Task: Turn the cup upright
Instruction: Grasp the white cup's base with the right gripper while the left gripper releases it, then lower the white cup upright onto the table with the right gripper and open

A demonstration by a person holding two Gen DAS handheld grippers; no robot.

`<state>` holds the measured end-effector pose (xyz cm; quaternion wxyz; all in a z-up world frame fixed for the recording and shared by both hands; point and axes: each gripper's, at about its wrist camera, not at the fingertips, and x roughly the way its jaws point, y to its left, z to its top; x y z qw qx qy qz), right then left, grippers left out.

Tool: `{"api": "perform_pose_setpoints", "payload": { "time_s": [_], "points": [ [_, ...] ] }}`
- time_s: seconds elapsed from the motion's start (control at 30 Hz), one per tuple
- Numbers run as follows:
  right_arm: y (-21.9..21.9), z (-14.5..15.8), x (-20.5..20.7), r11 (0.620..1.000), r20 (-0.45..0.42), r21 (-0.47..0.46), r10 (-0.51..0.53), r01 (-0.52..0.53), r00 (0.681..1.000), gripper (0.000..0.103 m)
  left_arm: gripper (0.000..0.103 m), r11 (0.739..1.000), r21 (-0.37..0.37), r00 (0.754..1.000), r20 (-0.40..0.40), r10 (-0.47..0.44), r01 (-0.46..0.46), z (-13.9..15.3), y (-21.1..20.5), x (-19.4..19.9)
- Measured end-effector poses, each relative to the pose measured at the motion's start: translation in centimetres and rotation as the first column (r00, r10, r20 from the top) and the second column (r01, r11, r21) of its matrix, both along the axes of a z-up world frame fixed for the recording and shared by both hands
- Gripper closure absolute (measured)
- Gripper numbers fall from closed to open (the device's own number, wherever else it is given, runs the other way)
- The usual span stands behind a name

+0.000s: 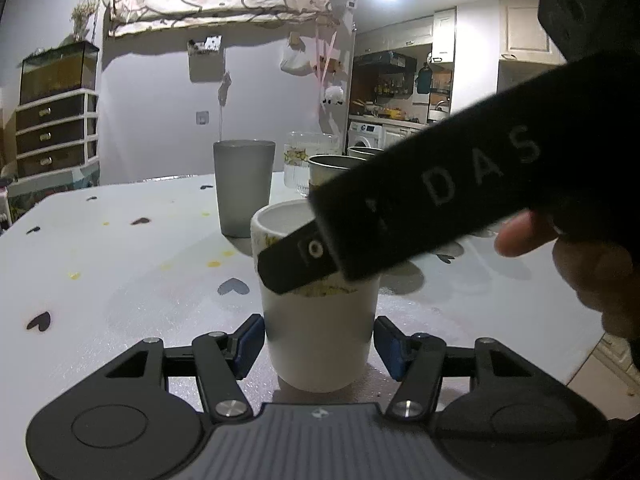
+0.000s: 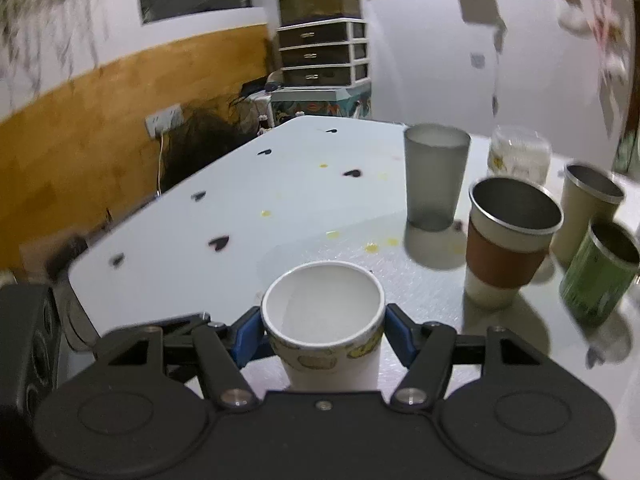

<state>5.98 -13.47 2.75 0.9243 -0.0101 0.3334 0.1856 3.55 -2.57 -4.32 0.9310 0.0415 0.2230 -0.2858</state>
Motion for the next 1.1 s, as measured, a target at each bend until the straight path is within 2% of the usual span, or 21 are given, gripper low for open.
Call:
{"api": "perform_pose_setpoints", "payload": {
  "time_s": [0.1,0.2,0.33,0.5,0.8,1.1],
  "points": [
    [0.5,0.1,-0.4,0.998,0.026,-0.051,0.030,-0.029,0.999,0.038,0.040,1.000,-0.002,1.000,0.002,0.023,-0.023,-0.2,0.1,0.2],
    [0.7,0.2,0.2,0.996,0.042,-0.064,0.064,-0.062,0.997,0.038,0.017,0.998,-0.001,0.998,0.002,0.069,-0.069,-0.3,0.2,0.3],
    [1.0,0.3,2.1,0.996,0.087,-0.064,0.069,-0.063,0.994,0.038,0.017,0.997,-0.008,0.997,0.018,0.080,-0.080,0.0,0.3,-0.2],
    [1.3,0.7,5.6,0.996,0.180,-0.091,0.023,-0.006,0.983,0.038,0.017,0.995,-0.013,0.995,0.006,0.101,-0.101,-0.4,0.7,-0.3],
    [1.5,-0.2,12.2,0.997,0.144,-0.036,-0.058,0.064,0.988,0.038,0.017,0.986,-0.021,0.986,0.002,0.168,-0.168,-0.7,1.8,-0.3],
    [1.9,-0.9,12.8,0.998,0.152,-0.045,-0.043,0.051,0.987,0.034,0.017,0.977,-0.020,0.977,0.002,0.214,-0.214,-0.7,2.7,-0.2]
  ]
}}
